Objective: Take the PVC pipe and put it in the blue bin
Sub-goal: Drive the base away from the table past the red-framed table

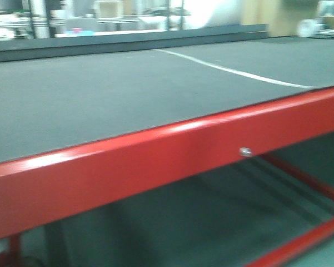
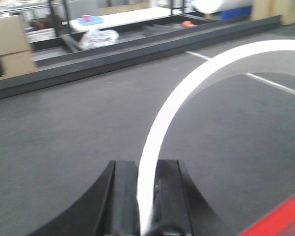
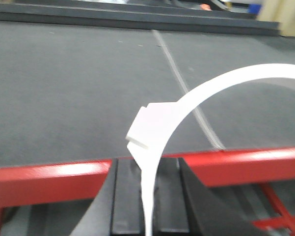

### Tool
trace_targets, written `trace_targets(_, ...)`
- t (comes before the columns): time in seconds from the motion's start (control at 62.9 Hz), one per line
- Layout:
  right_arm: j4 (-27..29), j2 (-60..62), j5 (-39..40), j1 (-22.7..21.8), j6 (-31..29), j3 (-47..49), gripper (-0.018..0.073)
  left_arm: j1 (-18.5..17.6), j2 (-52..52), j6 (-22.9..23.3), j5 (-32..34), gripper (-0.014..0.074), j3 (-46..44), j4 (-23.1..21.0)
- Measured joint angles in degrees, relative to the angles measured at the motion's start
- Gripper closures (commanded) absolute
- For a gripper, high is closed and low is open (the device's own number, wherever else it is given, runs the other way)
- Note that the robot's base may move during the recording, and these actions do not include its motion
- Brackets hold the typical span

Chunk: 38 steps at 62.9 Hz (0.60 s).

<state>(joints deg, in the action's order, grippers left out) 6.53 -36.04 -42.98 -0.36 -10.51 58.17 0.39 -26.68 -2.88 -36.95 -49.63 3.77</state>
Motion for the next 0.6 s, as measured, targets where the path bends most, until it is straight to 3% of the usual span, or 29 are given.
trace_targets(0.604,0.0,0.0,0.0,0.0,0.0,0.0,0.0727,0.0,0.0,0.0,0.0,0.0707,0.0,0.0)
